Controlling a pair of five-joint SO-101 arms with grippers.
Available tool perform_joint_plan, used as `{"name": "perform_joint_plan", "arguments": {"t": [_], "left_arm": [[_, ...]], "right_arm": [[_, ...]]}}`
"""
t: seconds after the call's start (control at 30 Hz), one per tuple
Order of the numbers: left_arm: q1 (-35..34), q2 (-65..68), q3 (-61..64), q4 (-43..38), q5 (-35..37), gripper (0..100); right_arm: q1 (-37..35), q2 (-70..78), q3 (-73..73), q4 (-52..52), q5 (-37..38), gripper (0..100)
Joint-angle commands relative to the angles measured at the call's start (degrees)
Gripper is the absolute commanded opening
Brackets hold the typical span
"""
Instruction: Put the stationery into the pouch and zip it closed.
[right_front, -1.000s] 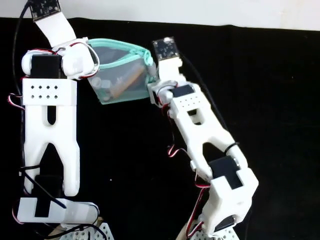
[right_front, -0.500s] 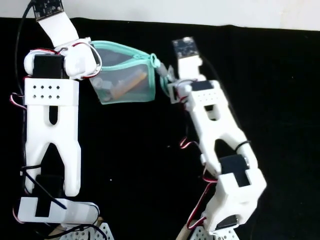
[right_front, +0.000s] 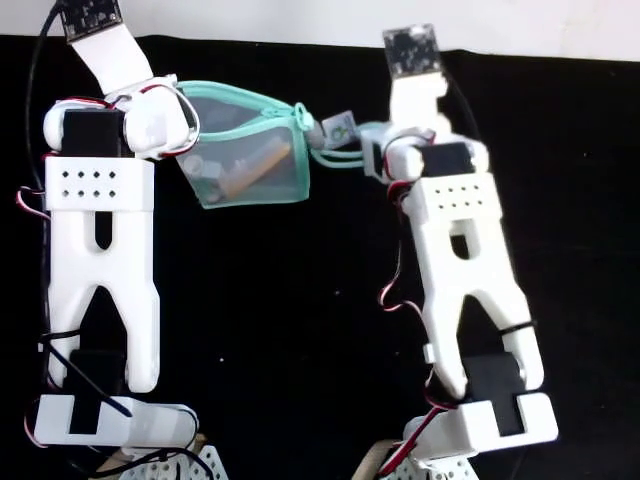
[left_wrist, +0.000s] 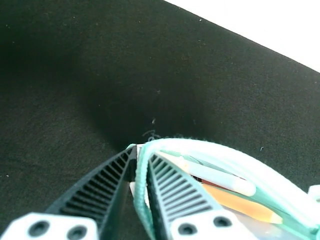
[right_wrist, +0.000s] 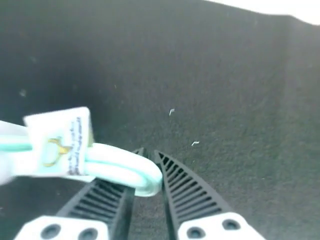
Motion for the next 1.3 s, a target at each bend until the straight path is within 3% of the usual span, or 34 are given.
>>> {"name": "perform_joint_plan", "arguments": {"t": [0.0, 0.33, 0.43, 0.77, 1.27], "left_arm": [[0.6, 1.1, 0.4, -0.4, 0.3, 1], [0.6, 1.1, 0.4, -0.4, 0.3, 1], [0.6, 1.1, 0.4, -0.4, 0.3, 1], [0.6, 1.1, 0.5, -0.4, 0.3, 1], [0.8, 0.6, -0.1, -3.1, 0.2, 1]], "right_arm": [[-2.6, -4.2, -9.5, 6.1, 0.4, 0.6], [-9.5, -3.8, -28.4, 20.4, 0.2, 0.6], [-9.5, -3.8, -32.0, 22.7, -4.0, 0.6], [-9.6, -3.7, -41.7, 25.5, -12.3, 0.6], [-9.7, -3.8, -60.4, 28.6, -12.1, 0.6]]}}
